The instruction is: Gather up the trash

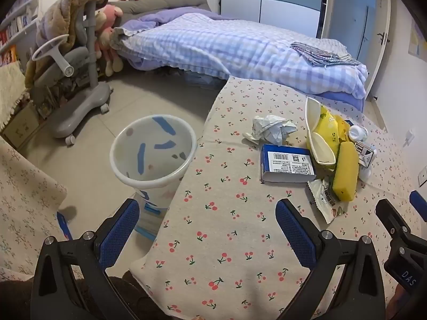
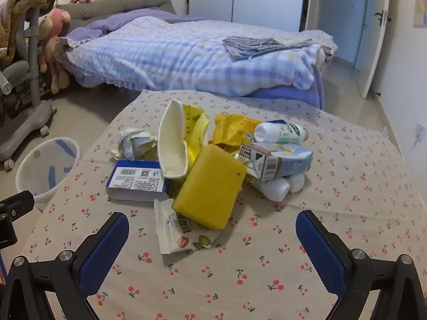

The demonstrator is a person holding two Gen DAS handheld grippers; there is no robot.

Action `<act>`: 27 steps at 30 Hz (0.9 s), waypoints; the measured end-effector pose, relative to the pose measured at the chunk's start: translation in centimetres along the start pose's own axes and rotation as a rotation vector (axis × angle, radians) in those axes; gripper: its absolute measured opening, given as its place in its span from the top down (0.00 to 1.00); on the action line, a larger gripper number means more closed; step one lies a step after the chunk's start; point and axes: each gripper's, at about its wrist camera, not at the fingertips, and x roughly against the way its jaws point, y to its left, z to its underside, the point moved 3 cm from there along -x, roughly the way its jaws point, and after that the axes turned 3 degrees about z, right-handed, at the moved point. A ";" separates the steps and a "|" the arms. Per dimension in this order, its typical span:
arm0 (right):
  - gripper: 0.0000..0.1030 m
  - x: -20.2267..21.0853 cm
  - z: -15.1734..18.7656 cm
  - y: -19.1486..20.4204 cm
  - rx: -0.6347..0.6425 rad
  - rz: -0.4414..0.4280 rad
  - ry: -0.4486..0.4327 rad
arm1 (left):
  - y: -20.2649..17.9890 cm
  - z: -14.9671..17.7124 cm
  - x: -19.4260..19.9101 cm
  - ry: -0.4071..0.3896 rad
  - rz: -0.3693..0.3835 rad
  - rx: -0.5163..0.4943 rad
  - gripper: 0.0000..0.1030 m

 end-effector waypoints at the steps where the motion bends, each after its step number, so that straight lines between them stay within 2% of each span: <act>1: 0.00 0.0 0.0 0.1 -0.001 -0.001 0.004 | -0.1 0.0 0.0 -0.002 -0.001 -0.002 0.00; 27: 0.00 -0.6 -0.2 -0.1 -0.062 -0.021 0.020 | 0.2 -0.4 0.7 -0.013 0.013 0.014 0.00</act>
